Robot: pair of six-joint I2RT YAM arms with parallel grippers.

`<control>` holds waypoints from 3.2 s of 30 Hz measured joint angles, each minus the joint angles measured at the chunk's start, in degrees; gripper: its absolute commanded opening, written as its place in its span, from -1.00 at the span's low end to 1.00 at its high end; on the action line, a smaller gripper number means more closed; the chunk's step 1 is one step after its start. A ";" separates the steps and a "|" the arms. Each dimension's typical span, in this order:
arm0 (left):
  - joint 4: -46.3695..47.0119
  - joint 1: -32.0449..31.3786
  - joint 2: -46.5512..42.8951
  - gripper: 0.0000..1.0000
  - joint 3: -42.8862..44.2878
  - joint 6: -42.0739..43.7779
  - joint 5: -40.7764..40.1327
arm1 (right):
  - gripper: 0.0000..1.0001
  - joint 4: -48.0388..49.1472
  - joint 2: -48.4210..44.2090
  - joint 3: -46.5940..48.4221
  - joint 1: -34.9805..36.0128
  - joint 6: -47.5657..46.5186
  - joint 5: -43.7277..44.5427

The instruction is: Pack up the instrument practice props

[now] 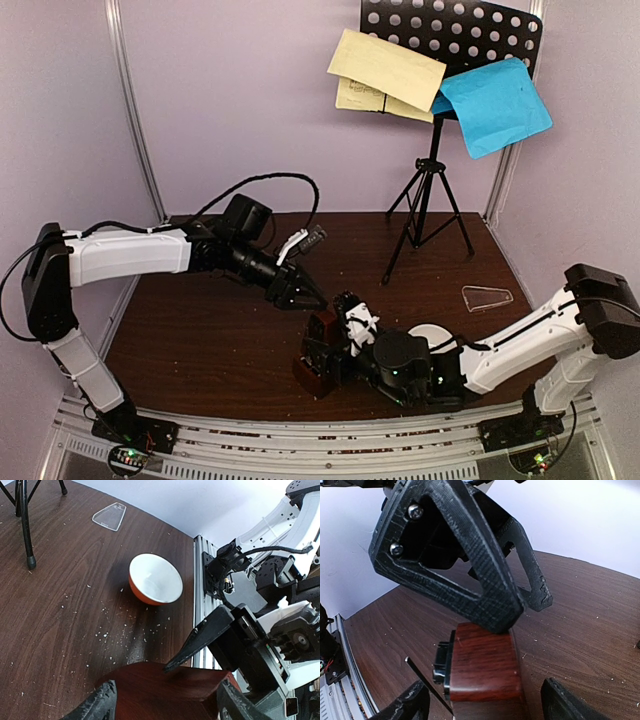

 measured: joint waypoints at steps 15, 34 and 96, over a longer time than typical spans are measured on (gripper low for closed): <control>-0.50 -0.11 -0.28 0.43 0.09 0.37 -0.79 | 0.36 0.57 0.00 -0.68 1.55 0.09 2.67; -0.66 -0.13 -0.28 0.43 0.20 0.42 -0.94 | 0.24 2.62 -0.09 -3.30 2.91 1.16 5.88; -0.61 -0.13 -0.37 0.68 0.52 0.81 -2.60 | 1.00 -10.43 -0.15 2.73 0.50 8.70 7.08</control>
